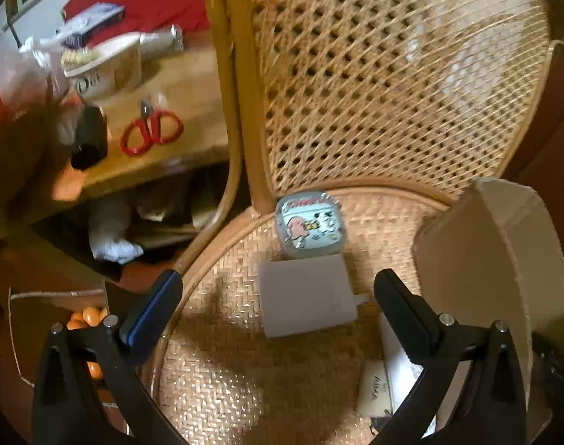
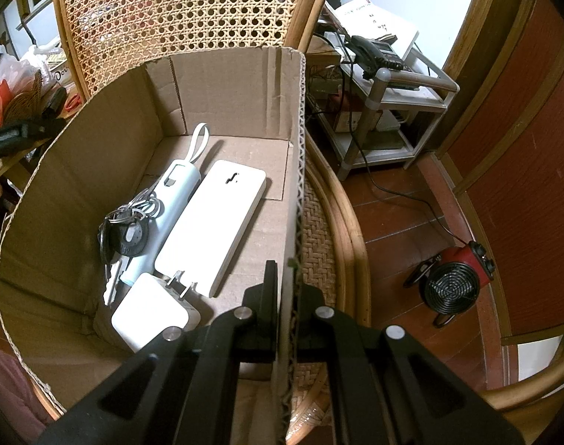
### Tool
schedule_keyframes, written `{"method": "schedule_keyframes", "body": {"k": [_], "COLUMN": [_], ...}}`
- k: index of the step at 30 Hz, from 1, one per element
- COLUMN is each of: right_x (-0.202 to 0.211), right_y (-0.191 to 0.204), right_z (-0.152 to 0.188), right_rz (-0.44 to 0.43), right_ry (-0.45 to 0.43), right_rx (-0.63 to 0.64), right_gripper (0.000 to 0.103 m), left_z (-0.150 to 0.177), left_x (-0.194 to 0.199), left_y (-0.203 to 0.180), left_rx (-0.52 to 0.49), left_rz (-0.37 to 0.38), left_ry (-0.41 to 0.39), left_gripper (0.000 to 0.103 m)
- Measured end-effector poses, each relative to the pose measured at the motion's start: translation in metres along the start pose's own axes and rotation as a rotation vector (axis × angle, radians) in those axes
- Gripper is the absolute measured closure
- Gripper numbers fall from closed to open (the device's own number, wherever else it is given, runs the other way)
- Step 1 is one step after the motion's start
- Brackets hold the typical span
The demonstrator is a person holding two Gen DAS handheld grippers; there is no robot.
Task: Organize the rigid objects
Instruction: 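Move the left tool back and grasp the white square charger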
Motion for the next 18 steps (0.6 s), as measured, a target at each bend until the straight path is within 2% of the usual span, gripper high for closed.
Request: {"method": "schedule_keyframes", "body": {"k": [4, 7, 8, 11, 12, 14, 18], "right_x": [0.0, 0.0, 0.0, 0.0, 0.0, 0.0, 0.0], "right_y": [0.001, 0.002, 0.002, 0.002, 0.002, 0.002, 0.002], "right_z": [-0.001, -0.001, -0.001, -0.001, -0.001, -0.001, -0.001], "right_rz": [-0.001, -0.001, -0.001, -0.002, -0.002, -0.002, -0.001], "right_ry": [0.0, 0.0, 0.0, -0.001, 0.0, 0.0, 0.0], "right_rx": [0.002, 0.001, 0.001, 0.002, 0.003, 0.002, 0.001], "right_gripper": [0.095, 0.095, 0.095, 0.095, 0.095, 0.095, 0.095], "left_z": [-0.001, 0.002, 0.003, 0.008, 0.01, 0.014, 0.017], "left_x": [-0.016, -0.026, -0.03, -0.037, -0.04, -0.043, -0.04], "left_y": [0.005, 0.0, -0.002, -0.006, -0.009, -0.016, -0.022], "left_rx": [0.073, 0.096, 0.103, 0.073, 0.051, 0.012, -0.041], "left_rz": [0.02, 0.083, 0.091, 0.053, 0.04, 0.051, 0.022], "left_ry": [0.018, 0.042, 0.051, 0.062, 0.07, 0.079, 0.059], "left_gripper": [0.001, 0.004, 0.008, 0.021, 0.023, 0.035, 0.038]}}
Point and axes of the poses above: each gripper's, at about its wrist camera, not at the fingertips, and x roughly against the way its jaws point, y to its left, z to its underside, the point moved 9 cm from there along -x, roughly the way its jaws point, and after that the axes turned 5 degrees about x, right-handed, at the moved point
